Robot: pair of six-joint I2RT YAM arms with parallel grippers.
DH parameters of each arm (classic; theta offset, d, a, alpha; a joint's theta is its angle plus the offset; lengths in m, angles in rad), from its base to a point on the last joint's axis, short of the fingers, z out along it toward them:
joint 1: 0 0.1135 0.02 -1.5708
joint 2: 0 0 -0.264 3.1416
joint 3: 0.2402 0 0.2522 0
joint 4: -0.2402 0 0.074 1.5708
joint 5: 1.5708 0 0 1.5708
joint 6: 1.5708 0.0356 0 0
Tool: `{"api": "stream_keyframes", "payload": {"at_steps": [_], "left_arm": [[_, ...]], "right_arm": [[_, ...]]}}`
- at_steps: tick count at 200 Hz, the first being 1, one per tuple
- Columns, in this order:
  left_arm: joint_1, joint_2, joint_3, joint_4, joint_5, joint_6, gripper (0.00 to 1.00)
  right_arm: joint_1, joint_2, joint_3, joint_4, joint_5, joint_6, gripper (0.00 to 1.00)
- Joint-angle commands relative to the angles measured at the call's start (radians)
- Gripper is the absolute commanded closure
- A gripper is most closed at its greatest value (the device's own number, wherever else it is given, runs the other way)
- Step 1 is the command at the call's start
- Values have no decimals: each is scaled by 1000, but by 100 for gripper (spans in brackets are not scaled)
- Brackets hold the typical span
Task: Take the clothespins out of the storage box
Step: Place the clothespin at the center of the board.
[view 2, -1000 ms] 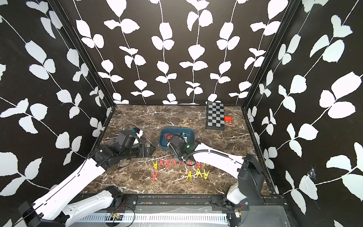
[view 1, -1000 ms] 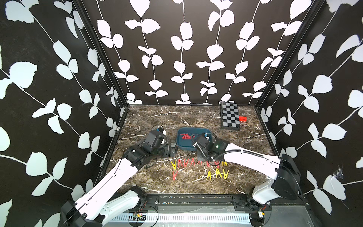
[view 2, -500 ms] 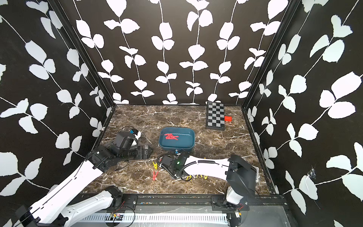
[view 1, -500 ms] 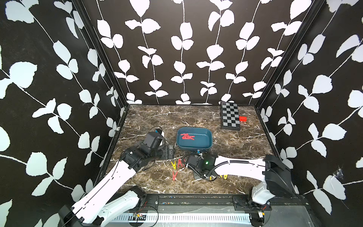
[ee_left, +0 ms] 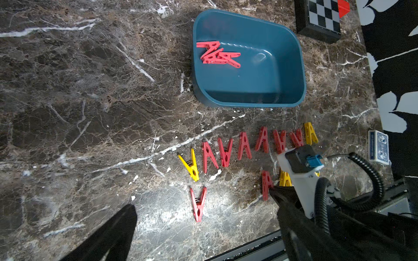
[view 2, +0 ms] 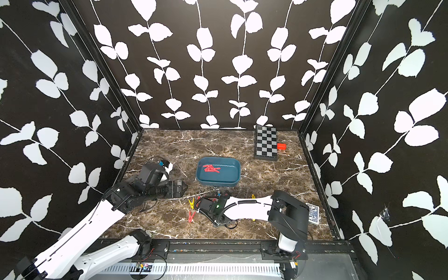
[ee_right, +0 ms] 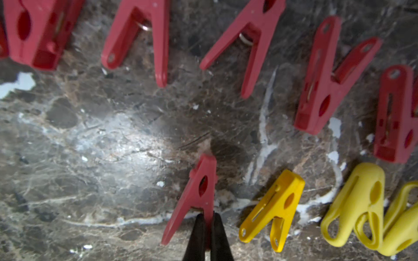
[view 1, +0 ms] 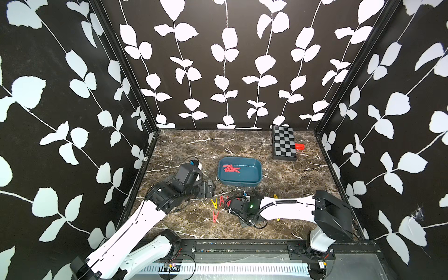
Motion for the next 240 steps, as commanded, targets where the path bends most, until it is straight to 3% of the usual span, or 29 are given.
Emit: {"api": "stream_keyframes", "payload": {"at_steps": [1, 150, 165, 240], "left_arm": [[7, -6, -20, -8, -1, 10, 1], [7, 65, -3, 37, 30, 6, 1], [7, 70, -2, 43, 31, 4, 1], [7, 137, 33, 79, 52, 8, 1]], "right_arm": [[26, -15, -20, -20, 2, 55, 100], [34, 8, -5, -62, 84, 28, 96], [34, 5, -1, -60, 87, 16, 87], [22, -65, 74, -84, 121, -23, 71]]}}
